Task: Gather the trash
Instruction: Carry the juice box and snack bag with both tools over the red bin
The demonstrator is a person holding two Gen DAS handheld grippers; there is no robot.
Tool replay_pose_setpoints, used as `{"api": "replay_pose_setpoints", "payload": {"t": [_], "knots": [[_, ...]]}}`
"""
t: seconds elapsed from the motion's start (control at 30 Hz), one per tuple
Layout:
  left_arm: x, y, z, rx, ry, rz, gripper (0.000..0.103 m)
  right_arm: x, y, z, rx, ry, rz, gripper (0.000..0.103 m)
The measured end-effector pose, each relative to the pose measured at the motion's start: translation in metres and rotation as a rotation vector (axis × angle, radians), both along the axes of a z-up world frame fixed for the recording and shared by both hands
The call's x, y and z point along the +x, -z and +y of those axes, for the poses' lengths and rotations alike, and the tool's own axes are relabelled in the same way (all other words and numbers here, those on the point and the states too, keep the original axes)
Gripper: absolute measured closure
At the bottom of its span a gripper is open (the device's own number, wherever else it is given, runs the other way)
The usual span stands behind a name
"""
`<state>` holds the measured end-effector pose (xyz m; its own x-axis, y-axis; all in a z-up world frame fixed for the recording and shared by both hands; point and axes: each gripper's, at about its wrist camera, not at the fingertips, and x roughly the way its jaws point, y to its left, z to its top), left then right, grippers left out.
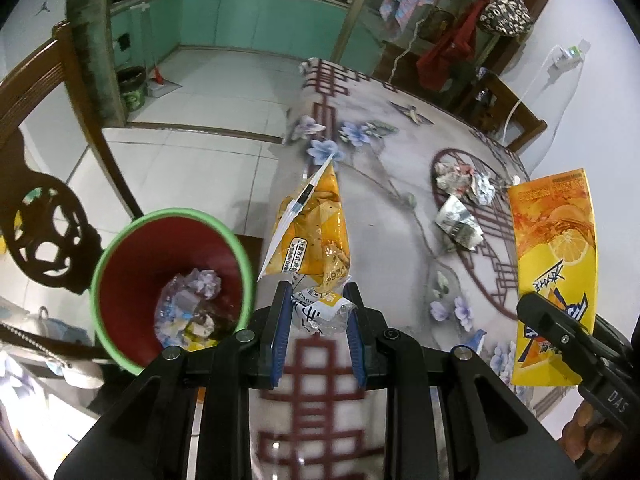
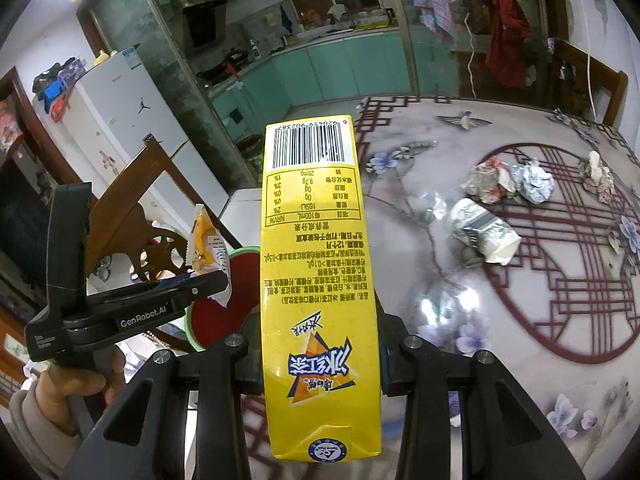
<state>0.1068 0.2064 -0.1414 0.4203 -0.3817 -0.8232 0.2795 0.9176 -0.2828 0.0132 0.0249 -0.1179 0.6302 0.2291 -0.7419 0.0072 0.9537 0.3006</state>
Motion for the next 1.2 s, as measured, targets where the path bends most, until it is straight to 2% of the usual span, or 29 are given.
{"api": "replay_pose_setpoints", "payload": {"t": [0.23, 0.7, 0.97, 1.2], "knots": [[0.013, 0.007, 0.044, 0.022, -0.075, -0.001, 0.079, 0.021, 0.002, 0.035, 0.003, -0.052, 0.008, 0.067], [0.031, 0.031, 0.112, 0.052, -0.213, 0.042, 0.079, 0.074, 0.015, 0.134, -0.061, -0.274, 0.026, 0.067], [0.039, 0.043, 0.128, 0.056, -0.244, 0.079, 0.079, 0.095, 0.030, 0.162, -0.057, -0.321, 0.065, 0.067], [0.047, 0.049, 0.131, 0.058, -0.251, 0.091, 0.079, 0.104, 0.040, 0.165, -0.045, -0.326, 0.096, 0.067]]}}
